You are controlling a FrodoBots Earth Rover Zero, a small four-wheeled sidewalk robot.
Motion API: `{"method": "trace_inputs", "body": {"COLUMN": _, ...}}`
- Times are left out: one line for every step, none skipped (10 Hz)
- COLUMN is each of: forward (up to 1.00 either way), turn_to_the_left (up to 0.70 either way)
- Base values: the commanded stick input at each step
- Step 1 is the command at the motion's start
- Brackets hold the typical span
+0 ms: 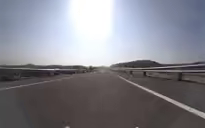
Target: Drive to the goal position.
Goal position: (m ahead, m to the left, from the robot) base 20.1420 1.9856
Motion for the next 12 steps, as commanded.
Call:
{"method": "trace_inputs", "body": {"forward": 1.0, "turn_to_the_left": 0.0}}
{"method": "trace_inputs", "body": {"forward": 1.0, "turn_to_the_left": 0.0}}
{"method": "trace_inputs", "body": {"forward": 1.0, "turn_to_the_left": 0.0}}
{"method": "trace_inputs", "body": {"forward": 1.0, "turn_to_the_left": 0.0}}
{"method": "trace_inputs", "body": {"forward": 1.0, "turn_to_the_left": 0.0}}
{"method": "trace_inputs", "body": {"forward": 1.0, "turn_to_the_left": 0.0}}
{"method": "trace_inputs", "body": {"forward": 1.0, "turn_to_the_left": 0.0}}
{"method": "trace_inputs", "body": {"forward": 1.0, "turn_to_the_left": 0.0}}
{"method": "trace_inputs", "body": {"forward": 1.0, "turn_to_the_left": 0.0}}
{"method": "trace_inputs", "body": {"forward": 1.0, "turn_to_the_left": 0.0}}
{"method": "trace_inputs", "body": {"forward": 1.0, "turn_to_the_left": 0.0}}
{"method": "trace_inputs", "body": {"forward": 1.0, "turn_to_the_left": 0.0}}
